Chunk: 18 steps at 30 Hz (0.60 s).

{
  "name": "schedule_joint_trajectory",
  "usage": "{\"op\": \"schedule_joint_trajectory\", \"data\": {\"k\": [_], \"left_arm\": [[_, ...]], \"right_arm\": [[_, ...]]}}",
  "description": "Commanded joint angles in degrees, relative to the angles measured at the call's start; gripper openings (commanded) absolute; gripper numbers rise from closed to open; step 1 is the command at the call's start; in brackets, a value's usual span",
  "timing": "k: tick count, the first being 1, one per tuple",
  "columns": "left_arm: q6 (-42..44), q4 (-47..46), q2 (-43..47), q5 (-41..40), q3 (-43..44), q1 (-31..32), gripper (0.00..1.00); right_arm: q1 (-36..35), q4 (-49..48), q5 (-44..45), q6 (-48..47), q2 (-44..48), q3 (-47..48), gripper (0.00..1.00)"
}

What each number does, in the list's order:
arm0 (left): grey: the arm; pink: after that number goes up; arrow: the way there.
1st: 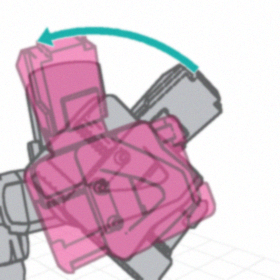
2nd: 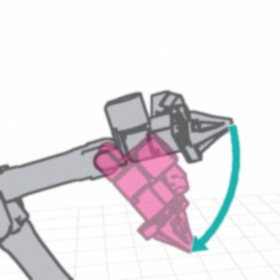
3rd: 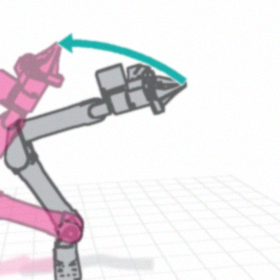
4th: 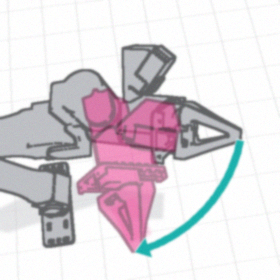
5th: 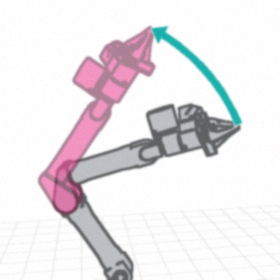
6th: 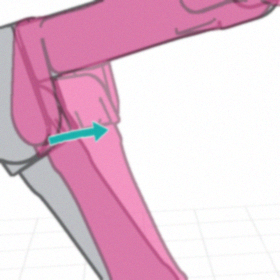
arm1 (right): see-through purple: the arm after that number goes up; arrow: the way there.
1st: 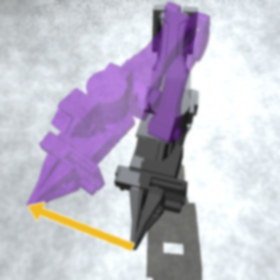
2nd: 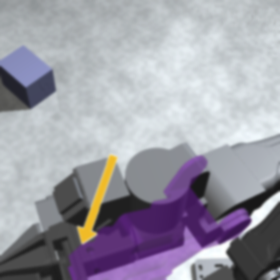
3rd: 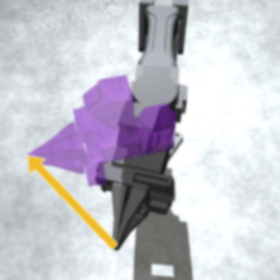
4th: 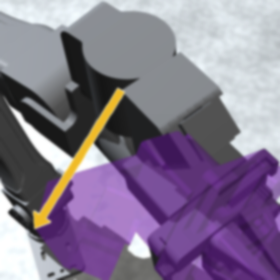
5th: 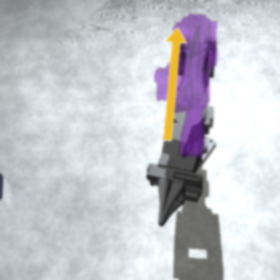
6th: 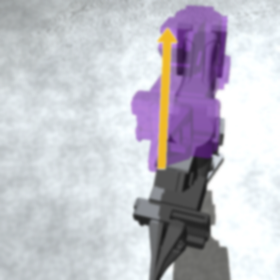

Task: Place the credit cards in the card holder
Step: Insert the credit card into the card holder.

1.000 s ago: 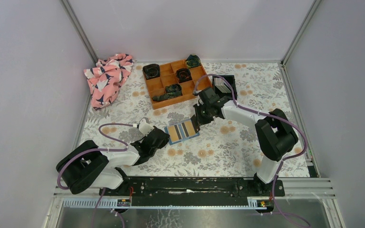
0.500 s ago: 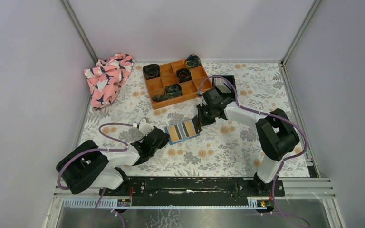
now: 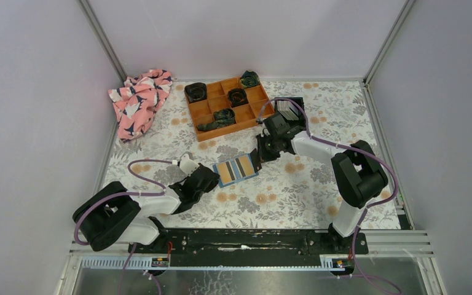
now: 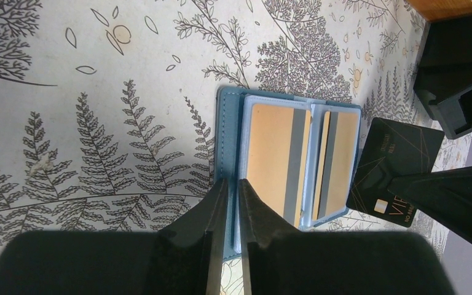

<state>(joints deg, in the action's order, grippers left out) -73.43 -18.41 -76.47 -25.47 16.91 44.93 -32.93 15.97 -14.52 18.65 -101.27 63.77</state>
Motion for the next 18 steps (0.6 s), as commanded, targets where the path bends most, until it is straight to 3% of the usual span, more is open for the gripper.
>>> {"op": "schedule_joint_trajectory", "data": {"k": [1, 18], "left_arm": [[-0.7, -2.2, -0.4, 0.3, -0.6, -0.4, 0.18], [-0.6, -2.4, -0.9, 0.4, -0.4, -0.4, 0.18]], "right_arm": [[0.7, 0.0, -0.3, -0.8, 3.0, 0.3, 0.0], [0.8, 0.3, -1.0, -0.9, 3.1, 0.9, 0.0]]}}
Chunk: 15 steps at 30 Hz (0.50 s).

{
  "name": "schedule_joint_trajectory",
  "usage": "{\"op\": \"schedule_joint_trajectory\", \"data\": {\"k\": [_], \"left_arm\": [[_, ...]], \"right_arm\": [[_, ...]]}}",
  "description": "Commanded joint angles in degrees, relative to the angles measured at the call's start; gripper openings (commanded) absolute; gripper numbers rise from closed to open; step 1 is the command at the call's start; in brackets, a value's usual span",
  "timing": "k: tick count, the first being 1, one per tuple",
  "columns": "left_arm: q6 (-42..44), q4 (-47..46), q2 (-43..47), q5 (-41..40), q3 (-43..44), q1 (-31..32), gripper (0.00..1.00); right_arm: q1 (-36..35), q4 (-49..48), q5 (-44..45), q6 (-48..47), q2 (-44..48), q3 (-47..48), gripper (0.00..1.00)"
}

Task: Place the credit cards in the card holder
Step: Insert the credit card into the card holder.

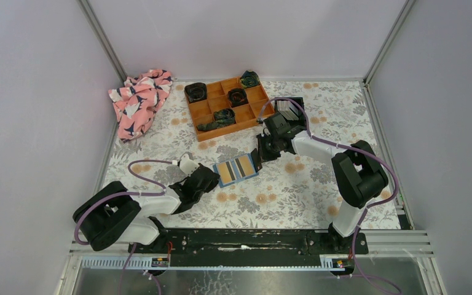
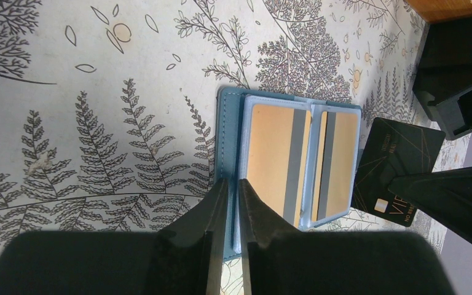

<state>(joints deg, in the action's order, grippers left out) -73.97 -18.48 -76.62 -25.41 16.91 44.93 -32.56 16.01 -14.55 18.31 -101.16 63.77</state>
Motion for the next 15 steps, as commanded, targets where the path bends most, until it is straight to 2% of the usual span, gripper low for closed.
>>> {"op": "schedule_joint_trajectory", "data": {"k": [1, 15], "left_arm": [[-0.1, -2.3, -0.9, 0.4, -0.4, -0.3, 0.18], [-0.3, -2.4, -0.8, 0.4, -0.6, -0.4, 0.18]], "right_arm": [[0.5, 0.4, -1.0, -0.5, 3.2, 1.0, 0.0], [0.5, 1.1, -1.2, -0.5, 4.2, 1.4, 0.0]]}}
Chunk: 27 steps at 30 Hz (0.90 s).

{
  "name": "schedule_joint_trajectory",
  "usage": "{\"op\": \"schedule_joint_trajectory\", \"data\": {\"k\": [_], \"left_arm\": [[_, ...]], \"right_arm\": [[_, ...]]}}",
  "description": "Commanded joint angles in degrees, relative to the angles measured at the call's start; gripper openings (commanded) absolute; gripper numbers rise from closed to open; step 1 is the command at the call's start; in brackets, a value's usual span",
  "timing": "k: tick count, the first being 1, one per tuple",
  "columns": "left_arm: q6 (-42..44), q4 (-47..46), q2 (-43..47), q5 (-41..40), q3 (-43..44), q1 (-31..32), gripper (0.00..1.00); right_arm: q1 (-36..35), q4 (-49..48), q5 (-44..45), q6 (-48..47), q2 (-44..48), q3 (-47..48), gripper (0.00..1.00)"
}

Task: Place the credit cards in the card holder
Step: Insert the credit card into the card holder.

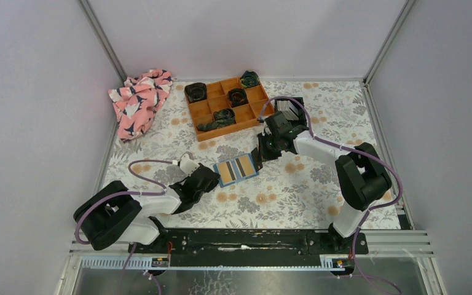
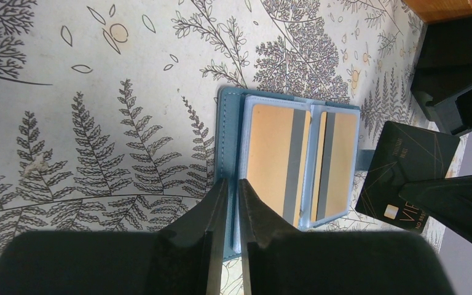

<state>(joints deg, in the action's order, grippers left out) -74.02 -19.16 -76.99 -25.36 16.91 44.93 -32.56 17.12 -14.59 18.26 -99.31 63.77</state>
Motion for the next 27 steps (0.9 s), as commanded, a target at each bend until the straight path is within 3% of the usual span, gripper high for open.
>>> {"op": "schedule_joint_trajectory", "data": {"k": [1, 27], "left_arm": [[-0.2, -1.7, -0.4, 0.4, -0.6, -0.3, 0.18], [-0.6, -2.1, -0.7, 0.5, -1.0, -0.4, 0.18]], "right_arm": [[0.5, -0.1, -1.2, -0.4, 2.2, 1.3, 0.0], [0.5, -2.3, -2.2, -0.2, -1.0, 0.0, 0.0]]}}
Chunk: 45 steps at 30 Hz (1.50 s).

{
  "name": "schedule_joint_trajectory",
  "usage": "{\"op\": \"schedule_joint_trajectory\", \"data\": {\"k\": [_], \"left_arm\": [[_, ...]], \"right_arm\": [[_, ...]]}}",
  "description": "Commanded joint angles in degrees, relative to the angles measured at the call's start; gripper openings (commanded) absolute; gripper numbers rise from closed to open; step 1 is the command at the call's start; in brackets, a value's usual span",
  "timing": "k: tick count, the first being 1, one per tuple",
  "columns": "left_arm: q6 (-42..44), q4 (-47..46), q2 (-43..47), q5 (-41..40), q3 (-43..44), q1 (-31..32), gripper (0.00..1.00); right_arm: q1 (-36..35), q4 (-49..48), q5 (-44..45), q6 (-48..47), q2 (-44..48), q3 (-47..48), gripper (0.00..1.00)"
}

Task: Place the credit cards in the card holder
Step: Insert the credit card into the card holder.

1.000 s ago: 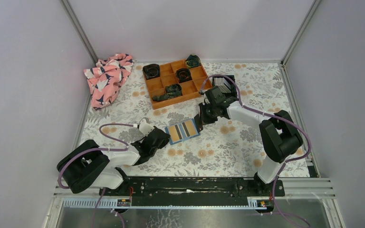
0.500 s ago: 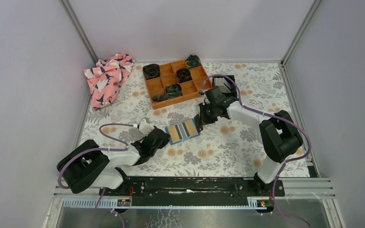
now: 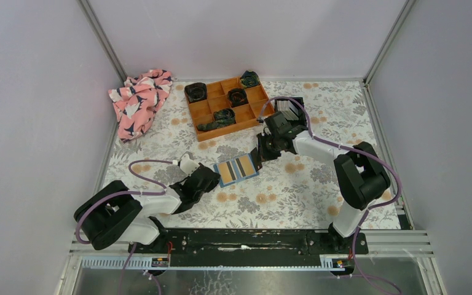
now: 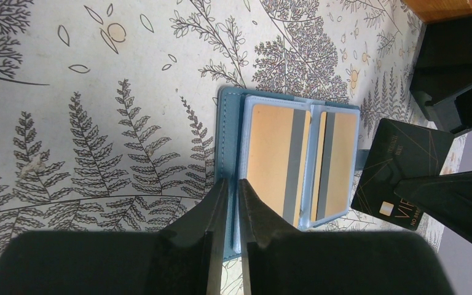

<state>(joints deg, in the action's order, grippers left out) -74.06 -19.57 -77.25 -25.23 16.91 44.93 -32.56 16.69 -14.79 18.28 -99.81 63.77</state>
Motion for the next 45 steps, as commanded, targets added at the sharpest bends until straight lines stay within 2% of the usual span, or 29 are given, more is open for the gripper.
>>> {"op": "schedule_joint_trajectory", "data": {"k": [1, 24, 45], "left_arm": [[-0.6, -1.7, -0.4, 0.4, -1.0, -0.3, 0.18], [-0.5, -2.0, -1.1, 0.4, -1.0, -0.4, 0.18], [0.0, -1.4, -1.6, -0.3, -1.9, -0.4, 0.17]], "right_arm": [[0.4, -1.8, -2.0, -0.3, -0.5, 0.0, 0.0], [0.5, -2.3, -1.8, -0.6, -2.4, -0.6, 0.0], [3.6, -10.2, -11.8, 5.8, 2.2, -4.4, 0.0]]}}
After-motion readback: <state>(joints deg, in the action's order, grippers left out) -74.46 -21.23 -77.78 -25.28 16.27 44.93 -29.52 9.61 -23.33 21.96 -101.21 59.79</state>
